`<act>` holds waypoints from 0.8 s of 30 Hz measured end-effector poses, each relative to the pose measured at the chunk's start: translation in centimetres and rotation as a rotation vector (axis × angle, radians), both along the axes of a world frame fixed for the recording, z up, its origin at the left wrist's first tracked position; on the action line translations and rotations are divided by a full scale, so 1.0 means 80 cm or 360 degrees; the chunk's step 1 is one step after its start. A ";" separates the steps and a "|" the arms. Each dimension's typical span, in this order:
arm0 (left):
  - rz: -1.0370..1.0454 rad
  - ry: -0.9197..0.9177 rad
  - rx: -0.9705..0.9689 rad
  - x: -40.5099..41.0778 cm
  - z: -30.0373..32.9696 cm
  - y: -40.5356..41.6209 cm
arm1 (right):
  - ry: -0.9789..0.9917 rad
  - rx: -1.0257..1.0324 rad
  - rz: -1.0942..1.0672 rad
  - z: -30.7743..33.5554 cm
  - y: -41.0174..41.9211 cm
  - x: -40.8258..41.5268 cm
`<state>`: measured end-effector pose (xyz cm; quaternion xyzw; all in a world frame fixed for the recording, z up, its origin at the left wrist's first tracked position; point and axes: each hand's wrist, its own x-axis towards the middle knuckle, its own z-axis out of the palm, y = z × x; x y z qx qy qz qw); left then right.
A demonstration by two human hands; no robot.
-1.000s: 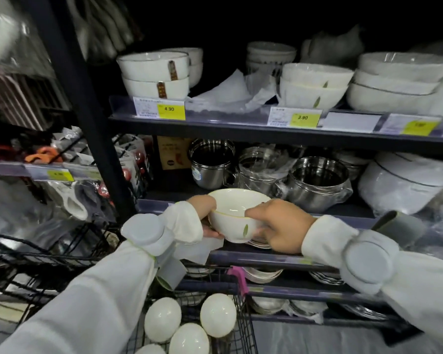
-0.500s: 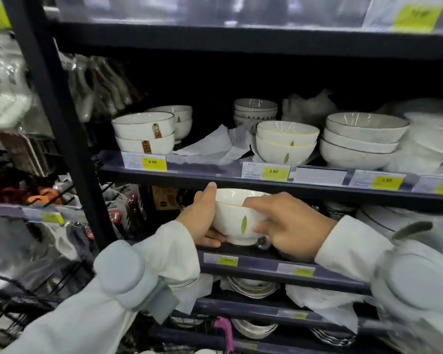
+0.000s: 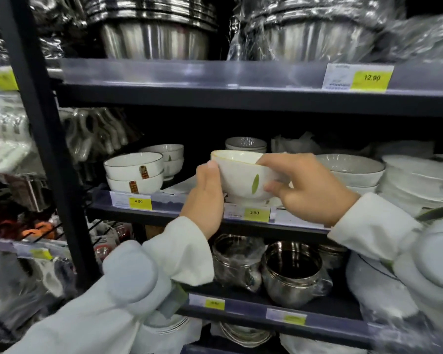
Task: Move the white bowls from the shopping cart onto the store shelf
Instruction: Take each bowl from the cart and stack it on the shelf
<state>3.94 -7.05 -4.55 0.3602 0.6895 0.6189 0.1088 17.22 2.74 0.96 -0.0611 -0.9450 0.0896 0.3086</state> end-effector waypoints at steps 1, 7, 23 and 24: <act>0.0031 0.0096 0.0001 0.001 0.003 0.006 | 0.0045 -0.0004 -0.0031 0.005 0.006 0.000; 0.0081 0.0316 0.0000 -0.008 0.014 0.058 | 0.0193 -0.0018 -0.0272 0.014 0.056 -0.016; 0.0032 0.0361 -0.0317 -0.022 -0.011 0.143 | 0.0156 -0.0180 -0.0490 -0.008 0.128 -0.050; 0.0031 0.0357 -0.0293 -0.023 -0.012 0.143 | 0.0147 -0.0187 -0.0483 -0.011 0.129 -0.050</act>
